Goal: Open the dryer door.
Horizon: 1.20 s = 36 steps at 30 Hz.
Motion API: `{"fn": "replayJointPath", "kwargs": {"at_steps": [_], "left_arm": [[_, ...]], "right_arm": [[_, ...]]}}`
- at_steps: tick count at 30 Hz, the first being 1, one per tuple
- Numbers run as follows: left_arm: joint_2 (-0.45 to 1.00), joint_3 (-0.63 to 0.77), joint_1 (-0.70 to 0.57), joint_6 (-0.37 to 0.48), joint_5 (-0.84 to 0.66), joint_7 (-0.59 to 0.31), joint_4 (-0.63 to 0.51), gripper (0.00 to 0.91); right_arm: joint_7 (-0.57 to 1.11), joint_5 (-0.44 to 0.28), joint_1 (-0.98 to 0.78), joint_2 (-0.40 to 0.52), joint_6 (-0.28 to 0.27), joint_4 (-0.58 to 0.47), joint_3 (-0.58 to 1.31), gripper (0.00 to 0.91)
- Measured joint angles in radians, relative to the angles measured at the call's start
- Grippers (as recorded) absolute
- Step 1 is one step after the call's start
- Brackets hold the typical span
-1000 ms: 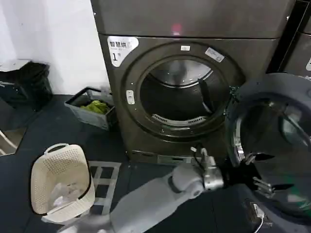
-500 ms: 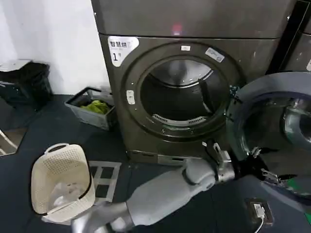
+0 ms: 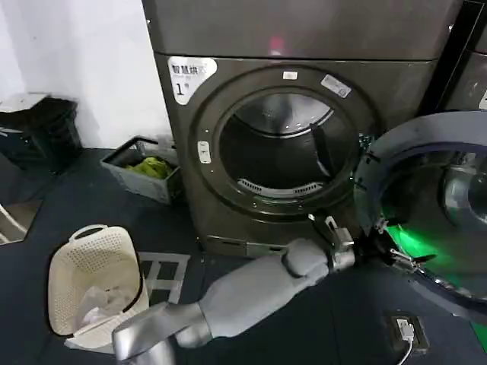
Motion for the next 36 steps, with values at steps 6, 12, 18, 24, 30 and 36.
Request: {"fn": "replayJointPath", "kwargs": {"at_steps": [6, 12, 18, 24, 30, 36], "left_arm": [[0.000, -0.019, 0.007, -0.010, 0.017, -0.005, 0.008, 0.907], [0.000, -0.030, 0.018, -0.027, -0.004, -0.003, -0.035, 0.907], [0.000, -0.014, 0.046, -0.113, -0.090, 0.008, -0.109, 0.907], [0.001, 0.009, 0.086, -0.246, -0.155, 0.071, -0.207, 0.907], [0.154, 0.035, 0.129, -0.289, -0.190, 0.081, -0.306, 0.907], [0.316, 0.040, 0.139, -0.297, -0.159, 0.083, -0.374, 0.907]], "right_arm": [[0.000, -0.015, 0.008, -0.016, 0.000, 0.007, -0.005, 0.907], [-0.004, -0.017, 0.006, -0.017, 0.027, 0.023, 0.001, 0.907], [-0.003, -0.018, 0.003, -0.022, 0.031, 0.030, 0.016, 0.907], [-0.004, -0.020, 0.013, -0.021, 0.043, 0.035, 0.006, 0.907], [-0.004, -0.023, 0.028, -0.019, 0.047, 0.036, -0.005, 0.907], [-0.004, -0.048, 0.038, -0.022, 0.057, 0.031, -0.010, 0.907]]}}
